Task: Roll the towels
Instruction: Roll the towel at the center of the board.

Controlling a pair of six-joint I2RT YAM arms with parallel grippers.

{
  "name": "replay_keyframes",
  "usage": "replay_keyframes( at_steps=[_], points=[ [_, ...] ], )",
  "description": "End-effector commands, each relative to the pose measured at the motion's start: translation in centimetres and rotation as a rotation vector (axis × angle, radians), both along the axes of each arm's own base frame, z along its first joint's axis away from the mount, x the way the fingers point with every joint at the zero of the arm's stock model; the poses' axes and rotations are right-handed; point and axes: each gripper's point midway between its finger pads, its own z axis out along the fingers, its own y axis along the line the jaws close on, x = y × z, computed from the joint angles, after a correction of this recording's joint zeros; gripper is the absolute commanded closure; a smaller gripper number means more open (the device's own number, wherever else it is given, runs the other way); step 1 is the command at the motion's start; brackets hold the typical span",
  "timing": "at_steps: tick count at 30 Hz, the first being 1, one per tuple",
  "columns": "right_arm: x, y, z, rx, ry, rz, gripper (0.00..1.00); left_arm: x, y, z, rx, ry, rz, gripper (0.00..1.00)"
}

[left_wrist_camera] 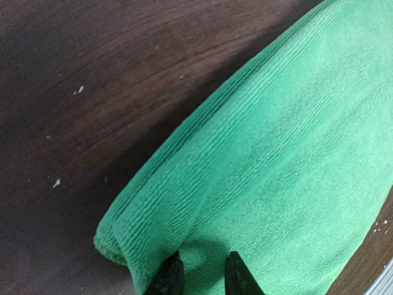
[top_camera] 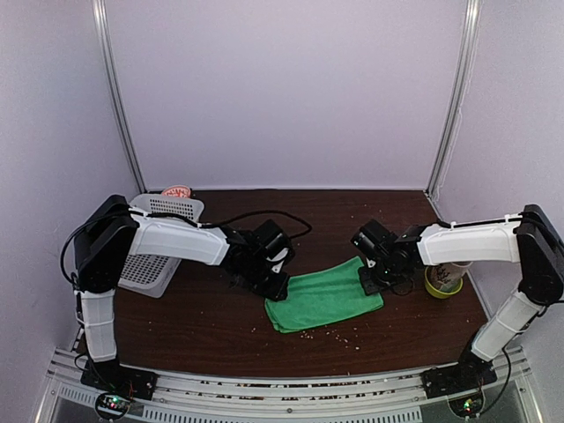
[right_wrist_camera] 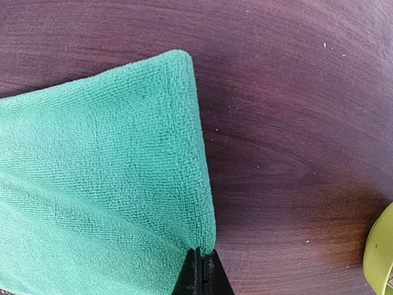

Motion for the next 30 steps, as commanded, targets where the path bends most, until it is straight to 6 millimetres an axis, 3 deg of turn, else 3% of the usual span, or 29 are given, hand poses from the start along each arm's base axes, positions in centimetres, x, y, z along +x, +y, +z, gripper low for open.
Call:
replay_keyframes(
  at_steps=[1,3,5,12,16,17,23,26,30],
  points=[
    [0.4,-0.5,0.1,-0.034,-0.019,-0.026,1.0,0.3,4.7,-1.4,0.128,0.009,0.084,0.75],
    [0.5,-0.4,0.1,-0.028,-0.017,-0.022,1.0,0.3,5.9,-1.8,0.146,0.019,0.107,0.75],
    [0.5,-0.2,0.2,-0.019,-0.017,-0.017,1.0,0.3,6.6,-1.0,0.139,0.003,0.117,0.76],
    [0.6,0.3,0.5,-0.002,-0.017,-0.003,1.0,1.1,5.5,6.9,0.011,-0.111,0.077,0.74],
    [0.7,0.6,0.7,0.014,-0.02,-0.002,1.0,1.1,4.0,10.2,-0.074,-0.131,0.042,0.74],
    [0.7,0.8,1.0,0.024,-0.021,-0.001,0.98,0.9,3.4,10.8,-0.104,-0.129,0.026,0.74],
    [1.2,1.4,4.0,0.093,-0.073,-0.009,0.6,1.3,0.0,13.1,-0.187,-0.158,-0.022,0.73],
    [1.1,1.2,5.3,0.129,-0.085,-0.016,0.56,1.7,-1.5,13.4,-0.216,-0.158,-0.03,0.73],
    [0.5,0.3,4.8,0.221,-0.068,-0.039,0.54,1.8,-3.9,13.0,-0.264,-0.127,-0.049,0.74]
  ],
)
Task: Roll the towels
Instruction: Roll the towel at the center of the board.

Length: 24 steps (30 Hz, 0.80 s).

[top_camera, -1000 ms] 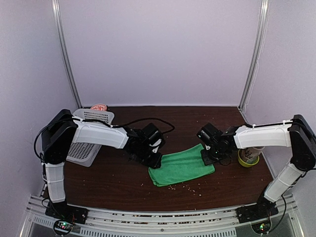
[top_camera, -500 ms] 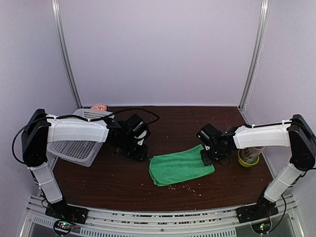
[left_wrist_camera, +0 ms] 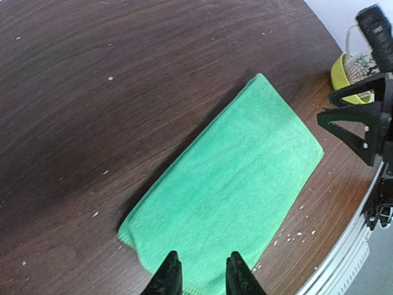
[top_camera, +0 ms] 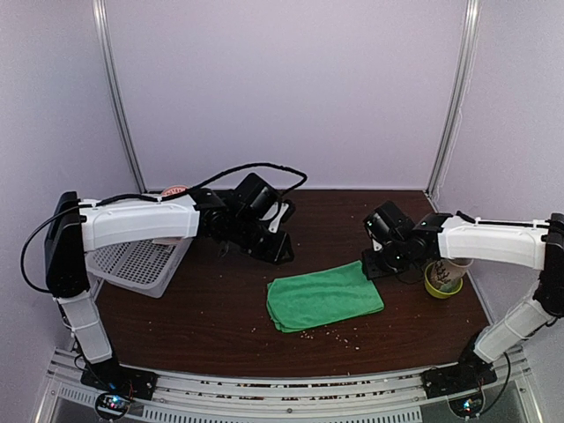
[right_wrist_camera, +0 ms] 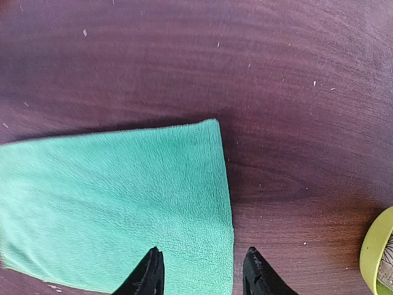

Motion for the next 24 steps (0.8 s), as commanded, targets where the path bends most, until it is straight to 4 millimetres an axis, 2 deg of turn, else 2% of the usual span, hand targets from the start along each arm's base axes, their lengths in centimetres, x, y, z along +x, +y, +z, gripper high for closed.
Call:
replay_keyframes(
  at_steps=[1,3,4,8,14,22,24],
  points=[
    [-0.7,-1.2,-0.2,0.103,0.018,-0.029,0.54,0.1,-3.5,-0.1,-0.08,0.02,-0.051,0.74],
    [-1.2,-1.8,-1.7,0.129,0.06,-0.042,0.54,0.0,-5.0,-0.6,-0.087,0.031,-0.074,0.74],
    [-1.4,-2.2,-2.4,0.144,0.077,-0.051,0.54,0.0,-5.6,-1.5,-0.078,0.043,-0.082,0.74],
    [-2.0,-2.2,-4.2,0.244,0.125,-0.056,0.56,-0.1,-6.9,-3.6,-0.066,0.083,-0.09,0.74],
    [-1.7,-2.6,-5.5,0.313,0.159,-0.071,0.62,-0.2,-7.6,-5.4,-0.055,0.127,-0.089,0.75],
    [-2.2,-2.6,-7.6,0.34,0.233,-0.081,0.69,-0.3,-8.0,-6.5,-0.047,0.15,-0.088,0.76],
    [-2.4,-2.6,-8.1,0.332,0.252,-0.084,0.74,-0.3,-8.2,-6.8,-0.045,0.152,-0.087,0.76]
  ],
)
